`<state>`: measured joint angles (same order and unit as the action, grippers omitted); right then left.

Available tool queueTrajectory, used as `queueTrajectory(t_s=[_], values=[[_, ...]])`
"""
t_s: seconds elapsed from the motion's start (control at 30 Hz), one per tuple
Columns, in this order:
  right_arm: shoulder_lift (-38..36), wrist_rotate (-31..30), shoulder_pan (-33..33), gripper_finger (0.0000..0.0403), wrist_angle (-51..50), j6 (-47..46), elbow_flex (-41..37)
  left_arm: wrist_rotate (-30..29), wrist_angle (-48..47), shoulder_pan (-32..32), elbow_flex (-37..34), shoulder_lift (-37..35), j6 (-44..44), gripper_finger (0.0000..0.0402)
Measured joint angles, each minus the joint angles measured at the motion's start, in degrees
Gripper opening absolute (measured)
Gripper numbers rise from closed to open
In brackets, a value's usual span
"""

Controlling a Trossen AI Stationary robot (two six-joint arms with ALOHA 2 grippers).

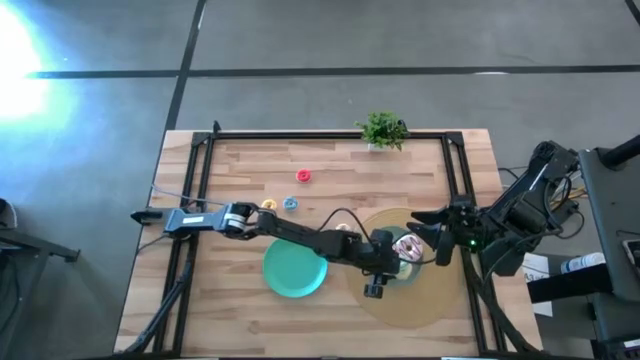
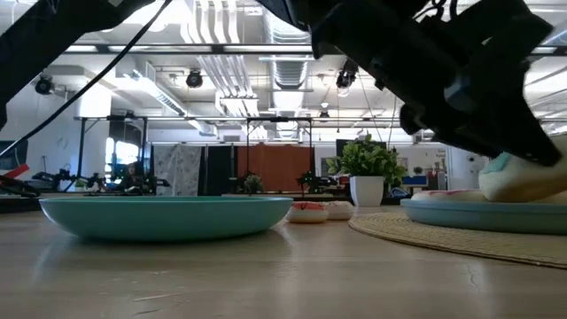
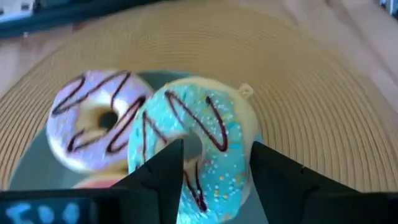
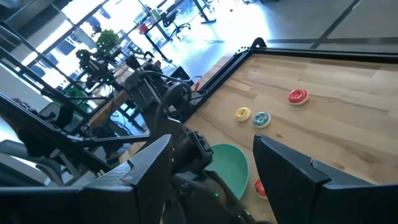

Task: Pick & Place donuts
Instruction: Put the large light blue donut on the light blue plate, then put the top small red donut on the blue plate

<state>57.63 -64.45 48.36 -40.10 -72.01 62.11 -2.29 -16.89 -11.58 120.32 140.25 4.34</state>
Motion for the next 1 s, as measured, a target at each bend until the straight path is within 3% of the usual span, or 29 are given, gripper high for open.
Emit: queueTrajectory(t_s=[0.43, 0.73, 0.87, 1.0], values=[[0.0, 0.3, 0.0, 0.0216, 0.0, 0.0, -0.1, -0.3, -6.8, -0.3, -0.4, -3.1, -4.9, 0.0159], [0.2, 0.8, 0.0, 0.0216, -0.1, 0.2, -0.3, -0.3, -23.3, -0.5, -1.4, -8.9, -7.4, 0.0159], [0.3, 1.4, 0.0, 0.0216, -0.5, 0.4, -0.4, -0.4, -24.7, -0.6, -7.0, -15.6, -8.6, 0.0158], [0.2, 1.5, 0.0, 0.0216, -1.7, 0.1, -0.5, -3.0, -23.7, 0.8, -17.7, -23.2, -12.8, 0.0158]])
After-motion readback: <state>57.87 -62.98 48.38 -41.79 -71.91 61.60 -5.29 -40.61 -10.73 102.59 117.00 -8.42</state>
